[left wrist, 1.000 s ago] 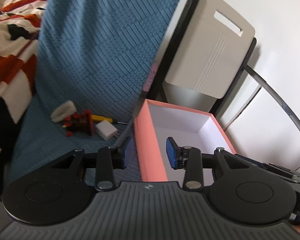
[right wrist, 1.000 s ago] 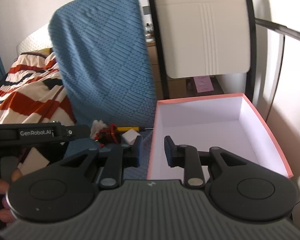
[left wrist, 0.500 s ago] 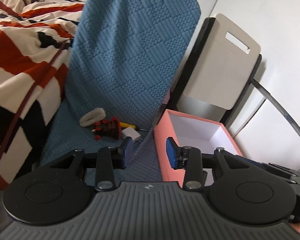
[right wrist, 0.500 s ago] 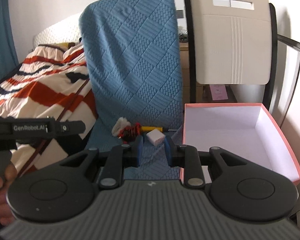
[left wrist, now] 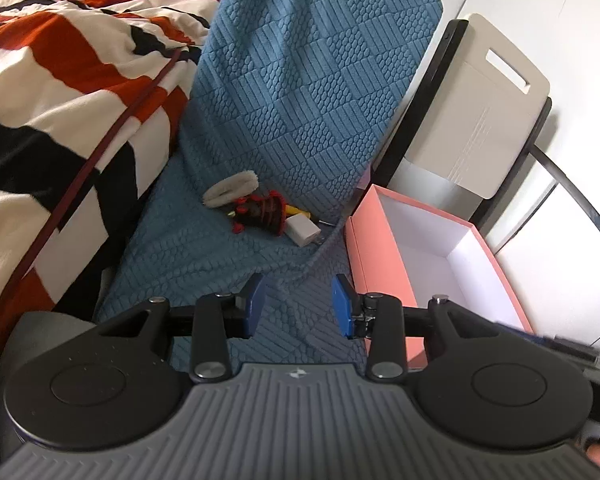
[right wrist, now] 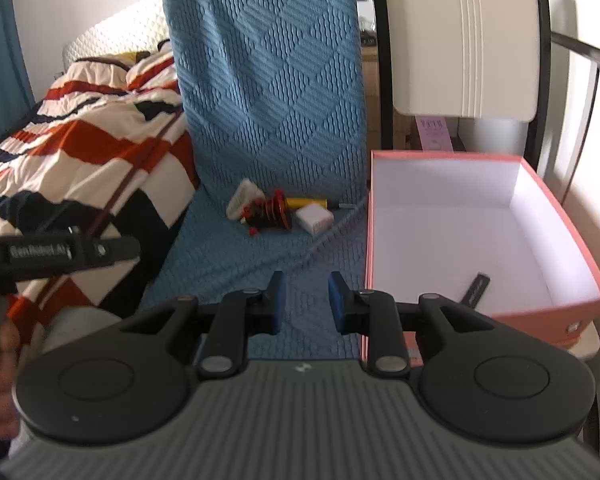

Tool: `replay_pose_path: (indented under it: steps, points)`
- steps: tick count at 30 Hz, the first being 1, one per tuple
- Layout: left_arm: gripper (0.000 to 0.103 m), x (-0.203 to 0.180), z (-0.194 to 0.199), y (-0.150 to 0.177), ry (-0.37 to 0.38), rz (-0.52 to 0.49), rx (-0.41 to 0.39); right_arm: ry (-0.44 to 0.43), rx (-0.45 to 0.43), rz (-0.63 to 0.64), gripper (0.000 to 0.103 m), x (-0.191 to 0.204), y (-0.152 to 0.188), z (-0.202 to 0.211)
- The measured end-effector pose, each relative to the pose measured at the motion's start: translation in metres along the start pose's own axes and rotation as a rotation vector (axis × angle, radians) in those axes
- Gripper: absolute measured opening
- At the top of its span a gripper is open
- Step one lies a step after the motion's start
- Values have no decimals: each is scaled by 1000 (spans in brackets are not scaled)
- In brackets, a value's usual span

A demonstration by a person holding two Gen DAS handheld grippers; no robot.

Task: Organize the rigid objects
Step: 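Withdraw both open tools from the pink box toward the chair seat, then move left tool to red spring toy while right tool moves to white cube charger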

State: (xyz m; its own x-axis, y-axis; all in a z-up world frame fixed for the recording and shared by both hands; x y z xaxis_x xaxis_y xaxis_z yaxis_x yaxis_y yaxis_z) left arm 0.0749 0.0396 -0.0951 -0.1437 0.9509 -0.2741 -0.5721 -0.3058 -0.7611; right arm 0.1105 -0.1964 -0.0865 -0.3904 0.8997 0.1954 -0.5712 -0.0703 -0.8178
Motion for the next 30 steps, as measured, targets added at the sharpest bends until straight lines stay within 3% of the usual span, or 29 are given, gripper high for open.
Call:
replay_pose_path:
  steps: [14, 20, 25, 30]
  points:
    - [43, -12, -54, -39, 16, -45, -2, 17, -3, 2, 30, -4, -8, -22]
    - [43, -8, -102, -42, 15, -38, 8, -6, 12, 19, 30, -3, -9, -42]
    - [43, 3, -137, -33, -15, 10, -40, -19, 12, 23, 30, -6, -9, -65]
    - [43, 17, -163, -17, -39, 3, 12, -25, 20, 42, 30, -8, -9, -92]
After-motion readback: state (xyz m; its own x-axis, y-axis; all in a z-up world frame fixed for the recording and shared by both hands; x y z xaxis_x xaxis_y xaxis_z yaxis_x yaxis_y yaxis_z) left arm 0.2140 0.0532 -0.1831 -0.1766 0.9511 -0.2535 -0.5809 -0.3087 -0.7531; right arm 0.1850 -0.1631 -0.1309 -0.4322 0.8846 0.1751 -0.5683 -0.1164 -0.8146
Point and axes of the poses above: each gripper's, at about its wrist camera, not at the fingertips, and z roughly against the way its jaws point, x to its left, y to its underside, the point moved 6 cm from there along -z, roughly the way its jaws point, and after that the axes turned 8 degrees about -y, right-handed, at the moved point
